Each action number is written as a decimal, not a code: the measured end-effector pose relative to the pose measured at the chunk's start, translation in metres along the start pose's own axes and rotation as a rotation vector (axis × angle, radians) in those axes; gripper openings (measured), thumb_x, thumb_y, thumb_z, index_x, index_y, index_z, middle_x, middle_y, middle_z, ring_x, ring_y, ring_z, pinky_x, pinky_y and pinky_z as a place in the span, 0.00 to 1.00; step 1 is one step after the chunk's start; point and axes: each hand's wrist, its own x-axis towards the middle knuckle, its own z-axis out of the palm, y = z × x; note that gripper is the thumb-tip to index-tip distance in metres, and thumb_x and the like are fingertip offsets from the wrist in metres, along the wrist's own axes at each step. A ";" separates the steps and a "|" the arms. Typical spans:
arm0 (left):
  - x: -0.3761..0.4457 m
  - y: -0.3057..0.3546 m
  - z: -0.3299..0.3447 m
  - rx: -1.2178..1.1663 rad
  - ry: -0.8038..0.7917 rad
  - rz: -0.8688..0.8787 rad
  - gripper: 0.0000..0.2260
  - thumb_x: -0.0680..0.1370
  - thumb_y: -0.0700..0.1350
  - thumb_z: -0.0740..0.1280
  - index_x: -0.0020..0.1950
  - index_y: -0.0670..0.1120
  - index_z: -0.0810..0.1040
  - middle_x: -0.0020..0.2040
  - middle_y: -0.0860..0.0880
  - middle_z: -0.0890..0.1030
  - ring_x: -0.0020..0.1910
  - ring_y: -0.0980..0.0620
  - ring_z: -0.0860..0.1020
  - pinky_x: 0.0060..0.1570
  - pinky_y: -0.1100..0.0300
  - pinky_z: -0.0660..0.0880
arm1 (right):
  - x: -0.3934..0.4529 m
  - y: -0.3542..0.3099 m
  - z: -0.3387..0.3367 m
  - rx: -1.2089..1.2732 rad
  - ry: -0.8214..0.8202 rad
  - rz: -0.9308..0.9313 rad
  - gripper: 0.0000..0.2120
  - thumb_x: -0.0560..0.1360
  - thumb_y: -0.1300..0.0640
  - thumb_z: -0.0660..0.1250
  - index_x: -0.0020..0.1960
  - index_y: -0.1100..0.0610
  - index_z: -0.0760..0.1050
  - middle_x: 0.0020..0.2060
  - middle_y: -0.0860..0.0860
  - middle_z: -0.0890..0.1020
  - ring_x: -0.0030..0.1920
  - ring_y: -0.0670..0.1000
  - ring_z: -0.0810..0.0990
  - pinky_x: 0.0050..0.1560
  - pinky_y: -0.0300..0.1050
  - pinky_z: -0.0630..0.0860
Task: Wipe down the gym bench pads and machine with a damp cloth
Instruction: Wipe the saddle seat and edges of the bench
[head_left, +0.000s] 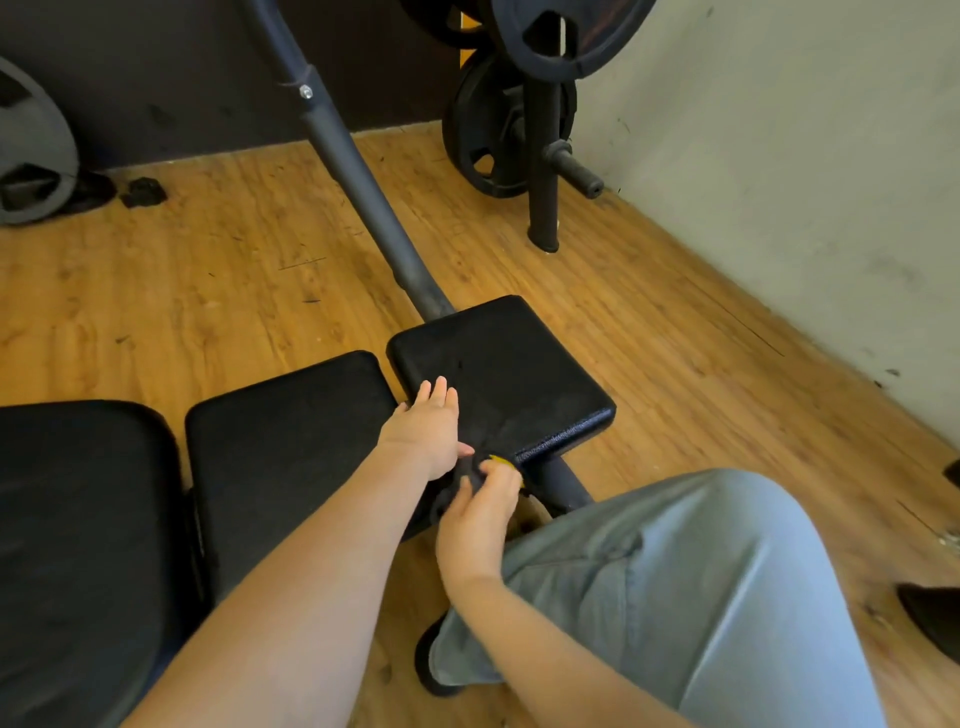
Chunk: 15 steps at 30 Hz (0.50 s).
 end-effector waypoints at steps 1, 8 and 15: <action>0.000 -0.001 0.001 -0.004 0.005 0.000 0.33 0.81 0.50 0.59 0.78 0.42 0.42 0.78 0.45 0.41 0.77 0.47 0.42 0.74 0.49 0.51 | 0.004 -0.001 -0.001 0.039 0.026 0.054 0.07 0.78 0.65 0.58 0.54 0.55 0.64 0.52 0.49 0.67 0.53 0.47 0.68 0.52 0.29 0.62; -0.001 0.000 0.000 -0.004 -0.017 0.003 0.34 0.81 0.51 0.60 0.78 0.42 0.42 0.78 0.45 0.40 0.77 0.46 0.42 0.75 0.49 0.51 | 0.111 0.019 -0.054 0.176 0.455 0.539 0.14 0.79 0.64 0.56 0.64 0.64 0.65 0.64 0.59 0.68 0.65 0.60 0.67 0.64 0.53 0.64; 0.001 0.003 0.000 0.014 -0.017 -0.005 0.35 0.81 0.50 0.60 0.78 0.41 0.42 0.78 0.44 0.41 0.77 0.46 0.42 0.74 0.49 0.52 | 0.042 0.000 -0.017 -0.001 0.224 0.276 0.26 0.79 0.62 0.59 0.73 0.66 0.55 0.74 0.59 0.56 0.74 0.55 0.54 0.71 0.39 0.51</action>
